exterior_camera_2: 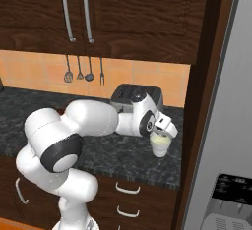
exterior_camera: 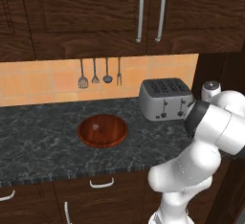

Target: Grab a lemon wedge from the fridge and one ice cube from the ice bowl, and put them in the glass of lemonade.

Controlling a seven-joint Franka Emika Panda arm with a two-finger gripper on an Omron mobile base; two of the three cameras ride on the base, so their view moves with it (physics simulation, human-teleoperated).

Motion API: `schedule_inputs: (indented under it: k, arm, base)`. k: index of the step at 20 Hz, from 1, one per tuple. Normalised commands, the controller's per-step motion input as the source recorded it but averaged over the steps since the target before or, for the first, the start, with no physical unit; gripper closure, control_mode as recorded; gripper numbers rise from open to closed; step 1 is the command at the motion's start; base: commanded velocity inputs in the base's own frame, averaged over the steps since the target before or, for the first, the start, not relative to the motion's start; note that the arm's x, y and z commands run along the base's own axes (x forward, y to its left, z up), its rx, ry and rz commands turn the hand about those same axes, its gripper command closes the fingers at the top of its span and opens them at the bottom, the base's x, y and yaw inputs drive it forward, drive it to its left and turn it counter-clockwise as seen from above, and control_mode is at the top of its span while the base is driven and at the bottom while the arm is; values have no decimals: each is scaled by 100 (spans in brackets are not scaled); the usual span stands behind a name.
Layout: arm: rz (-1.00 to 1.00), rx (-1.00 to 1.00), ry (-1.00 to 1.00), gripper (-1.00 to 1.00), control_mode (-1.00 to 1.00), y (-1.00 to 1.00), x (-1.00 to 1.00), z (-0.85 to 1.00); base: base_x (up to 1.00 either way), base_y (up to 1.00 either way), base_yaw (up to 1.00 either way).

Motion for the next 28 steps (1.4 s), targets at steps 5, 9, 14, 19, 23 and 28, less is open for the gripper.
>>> schedule_inputs:
  k: [5,9,14,19,23,28]
  arm:
    - [1,0,0,-100,-100,-2,0,-1]
    - [0,0,0,-100,-100,0,0,36]
    - [2,-3,-14,-100,-100,42,-49,71]
    - [14,-1,-5,-100,-100,98,-100,33]
    - [16,11,1,-100,-100,100,-88,31]
    - [19,18,3,-100,-100,100,-52,67]
  base:
    - [0,0,0]
    - [0,0,0]
    - [0,0,0]
    - [0,0,0]
    - [0,0,0]
    - [0,0,0]
